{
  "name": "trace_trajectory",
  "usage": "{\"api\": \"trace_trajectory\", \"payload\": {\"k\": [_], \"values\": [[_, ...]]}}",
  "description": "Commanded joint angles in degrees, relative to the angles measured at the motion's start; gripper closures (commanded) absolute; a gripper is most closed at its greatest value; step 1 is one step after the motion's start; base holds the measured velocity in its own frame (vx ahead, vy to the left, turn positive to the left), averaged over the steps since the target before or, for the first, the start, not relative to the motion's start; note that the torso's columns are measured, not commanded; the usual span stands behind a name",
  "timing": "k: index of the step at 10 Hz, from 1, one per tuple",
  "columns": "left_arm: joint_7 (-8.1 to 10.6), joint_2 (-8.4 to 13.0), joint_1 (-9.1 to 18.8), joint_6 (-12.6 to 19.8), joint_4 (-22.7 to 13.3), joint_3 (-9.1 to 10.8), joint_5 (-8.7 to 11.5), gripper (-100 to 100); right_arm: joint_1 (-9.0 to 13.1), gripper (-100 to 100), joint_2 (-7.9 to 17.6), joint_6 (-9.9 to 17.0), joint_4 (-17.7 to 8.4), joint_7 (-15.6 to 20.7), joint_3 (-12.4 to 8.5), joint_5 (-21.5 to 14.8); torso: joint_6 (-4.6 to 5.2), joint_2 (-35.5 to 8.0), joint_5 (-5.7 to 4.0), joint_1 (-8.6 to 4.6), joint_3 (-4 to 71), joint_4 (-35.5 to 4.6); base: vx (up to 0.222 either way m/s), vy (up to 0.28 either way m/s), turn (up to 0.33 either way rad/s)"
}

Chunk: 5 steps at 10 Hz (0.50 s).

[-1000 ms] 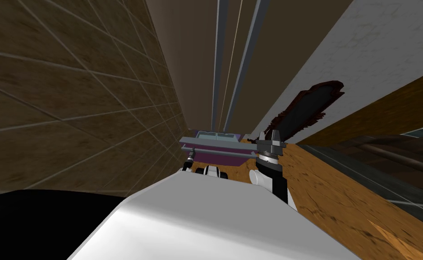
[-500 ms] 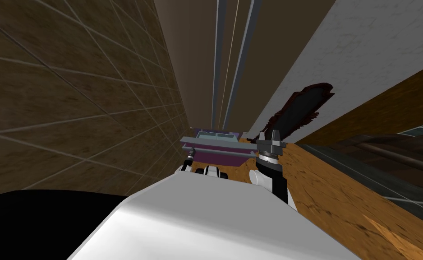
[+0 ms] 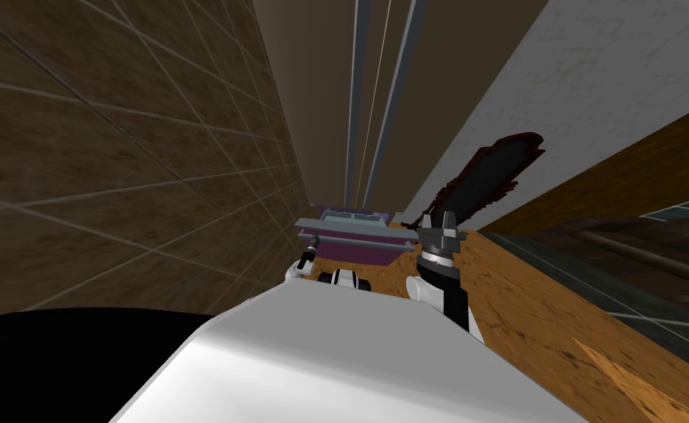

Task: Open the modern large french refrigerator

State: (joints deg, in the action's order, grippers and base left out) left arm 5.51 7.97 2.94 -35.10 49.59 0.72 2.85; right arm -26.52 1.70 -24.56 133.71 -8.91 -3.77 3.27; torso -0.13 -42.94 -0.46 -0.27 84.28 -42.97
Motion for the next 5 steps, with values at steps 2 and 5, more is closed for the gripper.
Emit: {"api": "trace_trajectory", "payload": {"k": [2,5], "values": [[0.31,0.58,2.28,2.04,1.49,0.51,0.28,-100,0.00,0,0.00,0.00,0.00,0.00,0.00,0.00,0.01,-0.37,-0.09,-0.21,-0.21,-0.20,-0.048,-0.009,0.004],[0.51,0.88,3.23,3.51,2.02,0.64,0.39,-100,0.00,0,0.00,0.00,0.00,0.00,0.00,0.00,0.02,-0.27,-0.09,-0.19,-0.18,-0.21,-0.030,-0.004,0.004]]}}
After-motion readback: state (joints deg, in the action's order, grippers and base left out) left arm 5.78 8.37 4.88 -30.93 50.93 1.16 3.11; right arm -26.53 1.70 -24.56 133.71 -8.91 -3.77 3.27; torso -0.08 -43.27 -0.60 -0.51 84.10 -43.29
